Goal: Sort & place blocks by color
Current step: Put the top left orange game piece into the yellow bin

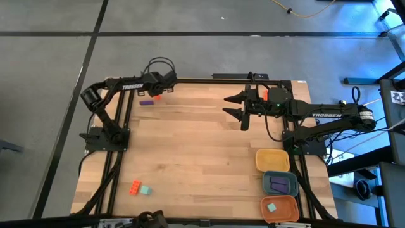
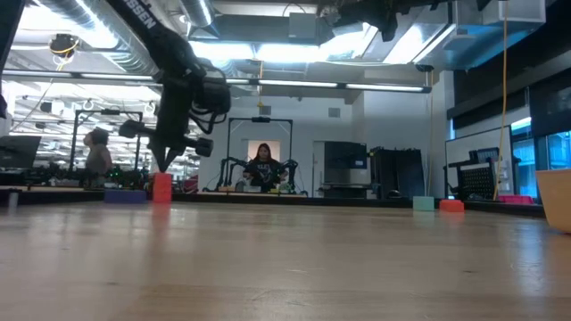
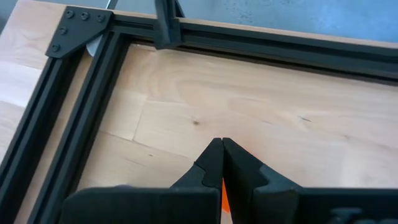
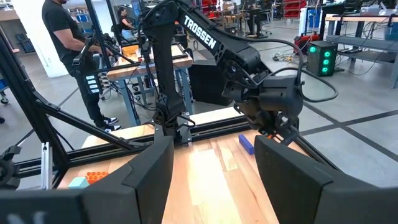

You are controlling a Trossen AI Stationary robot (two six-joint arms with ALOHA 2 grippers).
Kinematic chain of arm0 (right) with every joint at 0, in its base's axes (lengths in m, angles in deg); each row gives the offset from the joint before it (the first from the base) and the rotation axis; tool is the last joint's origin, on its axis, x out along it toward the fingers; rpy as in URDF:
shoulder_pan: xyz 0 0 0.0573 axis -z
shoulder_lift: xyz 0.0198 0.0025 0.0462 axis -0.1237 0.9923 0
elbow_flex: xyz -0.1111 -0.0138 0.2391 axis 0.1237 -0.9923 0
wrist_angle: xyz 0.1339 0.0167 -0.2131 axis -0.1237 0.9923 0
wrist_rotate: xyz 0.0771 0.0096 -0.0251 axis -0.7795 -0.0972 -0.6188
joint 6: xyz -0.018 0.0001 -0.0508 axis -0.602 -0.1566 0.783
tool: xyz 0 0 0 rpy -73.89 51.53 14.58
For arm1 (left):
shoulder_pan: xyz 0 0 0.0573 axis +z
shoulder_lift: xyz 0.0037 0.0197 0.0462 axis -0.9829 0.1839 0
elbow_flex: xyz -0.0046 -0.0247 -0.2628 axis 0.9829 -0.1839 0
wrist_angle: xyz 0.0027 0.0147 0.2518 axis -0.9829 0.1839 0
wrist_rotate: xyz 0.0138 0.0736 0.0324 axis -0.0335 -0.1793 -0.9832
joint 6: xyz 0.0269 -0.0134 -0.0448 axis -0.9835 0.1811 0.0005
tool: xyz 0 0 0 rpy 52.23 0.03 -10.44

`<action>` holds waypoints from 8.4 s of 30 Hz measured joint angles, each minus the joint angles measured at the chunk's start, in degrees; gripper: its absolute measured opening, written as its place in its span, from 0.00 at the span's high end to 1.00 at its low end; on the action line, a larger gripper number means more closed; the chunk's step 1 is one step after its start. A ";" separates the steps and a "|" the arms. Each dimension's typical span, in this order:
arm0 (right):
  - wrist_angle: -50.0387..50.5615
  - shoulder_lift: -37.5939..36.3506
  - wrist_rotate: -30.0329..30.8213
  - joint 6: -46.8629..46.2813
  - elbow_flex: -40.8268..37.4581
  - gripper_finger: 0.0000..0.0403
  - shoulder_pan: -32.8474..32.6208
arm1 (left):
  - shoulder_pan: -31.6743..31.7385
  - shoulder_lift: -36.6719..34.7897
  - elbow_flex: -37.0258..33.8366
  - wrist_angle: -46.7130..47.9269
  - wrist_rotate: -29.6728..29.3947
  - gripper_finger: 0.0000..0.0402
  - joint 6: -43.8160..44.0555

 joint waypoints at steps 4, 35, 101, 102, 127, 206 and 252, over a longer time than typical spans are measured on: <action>0.00 0.00 0.00 -0.01 0.01 0.44 0.00 | -1.21 0.00 0.00 0.00 0.26 1.00 0.23; 0.00 0.00 0.00 1.60 0.00 0.44 0.00 | -10.95 0.00 0.02 1.20 1.10 1.00 10.09; -0.43 0.00 -0.07 2.78 0.00 0.44 0.00 | -31.96 -58.84 -27.96 -49.37 36.18 0.85 -55.98; -0.43 0.00 -0.07 2.78 0.00 0.44 -0.02 | -31.98 -58.82 -27.96 -48.91 35.90 0.82 -55.99; -0.43 0.00 -0.57 2.64 0.00 0.44 0.00 | -32.59 -56.94 -25.04 -47.24 35.07 0.43 -57.08; -0.35 0.00 0.55 2.80 0.00 0.44 0.00 | -9.47 14.21 9.22 1.90 38.15 0.68 -109.37; -0.35 0.02 -8.67 1.10 0.00 0.44 -0.13 | -33.95 -26.73 -9.22 -75.50 33.04 0.68 -52.56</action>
